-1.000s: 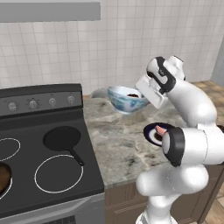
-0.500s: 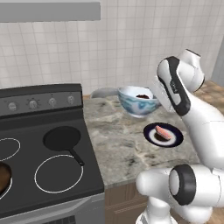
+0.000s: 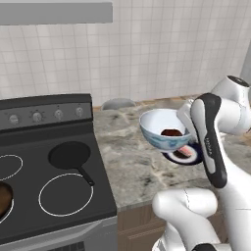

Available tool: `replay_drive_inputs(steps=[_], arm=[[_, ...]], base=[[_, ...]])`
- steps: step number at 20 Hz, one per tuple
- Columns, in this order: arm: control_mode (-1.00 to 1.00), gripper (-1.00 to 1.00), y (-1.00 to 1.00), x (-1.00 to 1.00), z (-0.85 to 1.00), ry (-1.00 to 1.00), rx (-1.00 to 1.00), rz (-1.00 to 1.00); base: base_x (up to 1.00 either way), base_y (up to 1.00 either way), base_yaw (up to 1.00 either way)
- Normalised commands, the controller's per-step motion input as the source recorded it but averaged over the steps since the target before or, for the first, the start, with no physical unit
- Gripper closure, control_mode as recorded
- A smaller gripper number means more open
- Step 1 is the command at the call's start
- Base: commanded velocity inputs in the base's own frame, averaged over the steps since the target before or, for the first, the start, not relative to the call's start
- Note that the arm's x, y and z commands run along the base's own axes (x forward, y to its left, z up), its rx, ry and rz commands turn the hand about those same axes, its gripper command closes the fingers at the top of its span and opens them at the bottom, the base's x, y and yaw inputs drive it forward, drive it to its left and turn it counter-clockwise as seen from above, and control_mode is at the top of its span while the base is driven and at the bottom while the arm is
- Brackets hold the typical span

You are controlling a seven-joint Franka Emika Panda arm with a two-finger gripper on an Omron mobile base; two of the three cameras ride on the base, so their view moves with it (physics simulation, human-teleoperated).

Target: Place one of the steaks on the plate and the other in the bowl. Then place the bowl in the fridge.

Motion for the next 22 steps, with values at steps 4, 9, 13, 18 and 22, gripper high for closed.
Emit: replay_drive_inputs(steps=[4,9,13,18,22], arm=[[-1.00,1.00,-0.02,-0.31,-0.05,0.07,-0.04,0.02],[-1.00,1.00,0.00,0.00,0.00,0.00,0.00,0.00],[1.00,1.00,0.00,0.00,0.00,0.00,0.00,0.00],[1.00,1.00,0.00,0.00,0.00,0.00,0.00,0.00],[1.00,1.00,0.00,0.00,0.00,0.00,0.00,0.00]], base=[[0.00,0.00,0.00],[0.00,0.00,0.00],[-0.41,-0.12,-0.12],[-0.49,-0.41,-0.59],[0.05,-0.66,-0.83]])
